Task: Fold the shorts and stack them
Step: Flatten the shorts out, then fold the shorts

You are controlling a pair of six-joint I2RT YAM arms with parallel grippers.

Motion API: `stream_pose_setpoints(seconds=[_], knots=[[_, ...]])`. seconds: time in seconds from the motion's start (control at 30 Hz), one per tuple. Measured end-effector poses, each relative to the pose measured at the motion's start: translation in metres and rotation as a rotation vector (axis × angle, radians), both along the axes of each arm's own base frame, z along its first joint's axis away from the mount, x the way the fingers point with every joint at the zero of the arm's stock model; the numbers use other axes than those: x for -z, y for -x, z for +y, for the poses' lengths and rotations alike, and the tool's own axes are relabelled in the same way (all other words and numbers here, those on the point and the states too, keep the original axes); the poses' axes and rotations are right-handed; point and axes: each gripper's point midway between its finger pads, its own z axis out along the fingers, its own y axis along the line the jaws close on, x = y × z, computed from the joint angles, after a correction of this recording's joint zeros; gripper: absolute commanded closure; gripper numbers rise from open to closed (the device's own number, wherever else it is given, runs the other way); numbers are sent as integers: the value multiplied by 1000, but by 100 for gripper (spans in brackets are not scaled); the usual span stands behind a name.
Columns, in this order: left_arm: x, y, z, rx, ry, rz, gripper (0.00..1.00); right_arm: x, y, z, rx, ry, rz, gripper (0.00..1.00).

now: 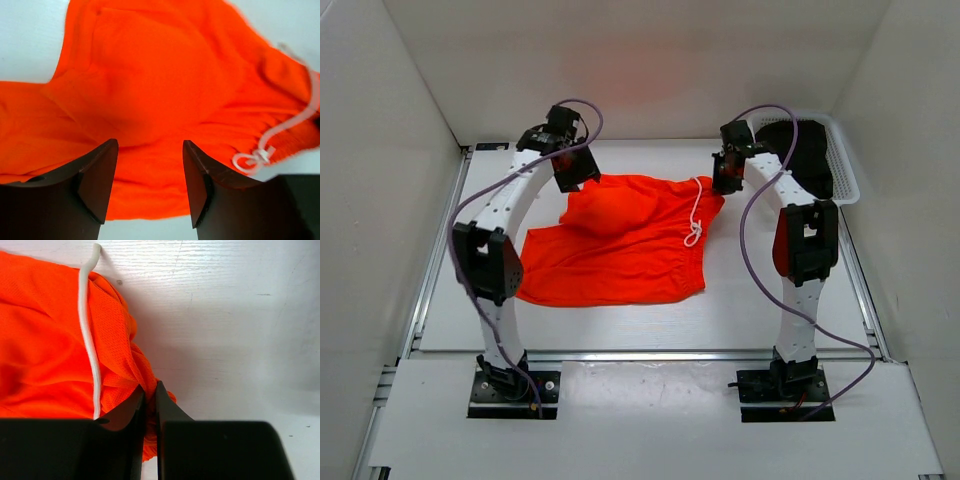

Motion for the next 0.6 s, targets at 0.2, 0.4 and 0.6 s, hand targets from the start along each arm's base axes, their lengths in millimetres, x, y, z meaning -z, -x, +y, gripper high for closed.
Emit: stream_pose_setpoints(seconds=[0.2, 0.4, 0.6], knots=[[93, -37, 39, -88, -54, 211, 34, 6, 1, -2, -7, 15, 12, 100], [96, -110, 70, -135, -47, 109, 34, 12, 2, -1, -11, 16, 27, 100], [106, -138, 45, -76, 2, 46, 31, 22, 1, 1, -18, 11, 51, 100]])
